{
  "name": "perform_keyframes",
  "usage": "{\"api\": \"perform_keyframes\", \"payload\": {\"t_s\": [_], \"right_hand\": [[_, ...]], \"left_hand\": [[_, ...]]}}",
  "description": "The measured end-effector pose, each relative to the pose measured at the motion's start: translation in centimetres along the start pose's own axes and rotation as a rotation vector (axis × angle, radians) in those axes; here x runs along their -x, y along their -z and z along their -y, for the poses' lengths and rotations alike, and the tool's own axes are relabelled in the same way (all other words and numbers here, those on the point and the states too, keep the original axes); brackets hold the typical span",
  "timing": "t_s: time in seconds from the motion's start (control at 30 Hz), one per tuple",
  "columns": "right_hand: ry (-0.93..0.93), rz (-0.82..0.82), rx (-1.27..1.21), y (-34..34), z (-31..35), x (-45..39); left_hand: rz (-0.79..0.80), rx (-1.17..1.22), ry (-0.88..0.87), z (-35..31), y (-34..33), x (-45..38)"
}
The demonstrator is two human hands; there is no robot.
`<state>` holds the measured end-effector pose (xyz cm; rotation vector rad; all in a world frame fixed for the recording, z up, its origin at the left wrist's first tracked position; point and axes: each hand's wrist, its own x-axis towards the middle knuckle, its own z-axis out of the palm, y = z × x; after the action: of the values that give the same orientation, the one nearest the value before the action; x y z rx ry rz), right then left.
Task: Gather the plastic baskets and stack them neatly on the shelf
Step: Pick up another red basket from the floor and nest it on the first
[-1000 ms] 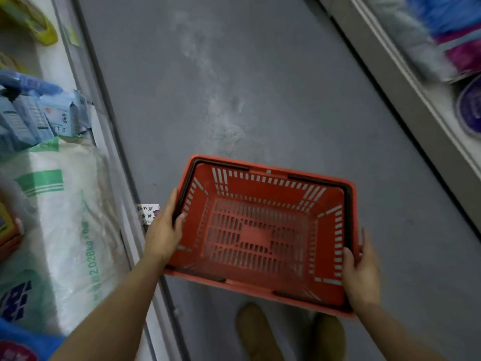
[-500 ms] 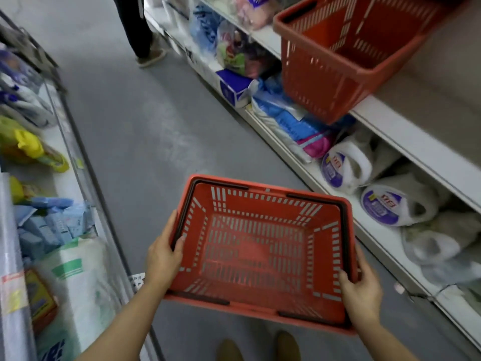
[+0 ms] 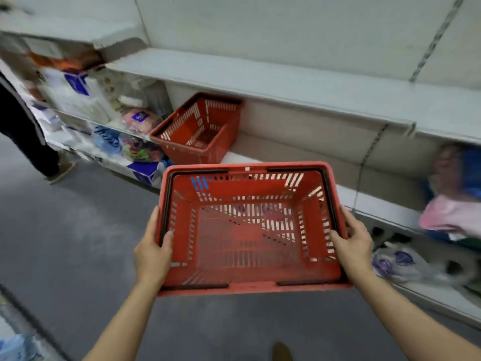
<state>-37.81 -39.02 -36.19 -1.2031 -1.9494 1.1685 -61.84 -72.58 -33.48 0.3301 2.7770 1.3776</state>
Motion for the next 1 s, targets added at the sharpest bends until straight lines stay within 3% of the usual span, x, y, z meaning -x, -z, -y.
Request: {"api": "perform_keyframes", "payload": {"t_s": [0.4,0.6,0.73,0.9,1.0], "right_hand": [[0.140,-0.321,-0.119,25.0,6.2,-2.7],[0.294,-0.438,-0.206,35.7,8.8,-5.6],[0.380,-0.509,-0.219,41.6,11.7,-7.3],[0.510,-0.588,-0.288,48.2,15.6,-9.4],[0.592,-0.674,-0.290,52.5,17.4,-10.2]], "left_hand": [[-0.055,0.072,-0.314,-24.0,-5.0,5.3],[-0.111,0.125,-0.378,-34.7,-6.9,8.7],[-0.143,0.251,-0.435,-40.0,-7.1,7.3],[-0.135,0.446,-0.448,-44.5,-10.3,-3.5],[-0.149,0.533,-0.478,-51.5,-11.0,-0.1]]}}
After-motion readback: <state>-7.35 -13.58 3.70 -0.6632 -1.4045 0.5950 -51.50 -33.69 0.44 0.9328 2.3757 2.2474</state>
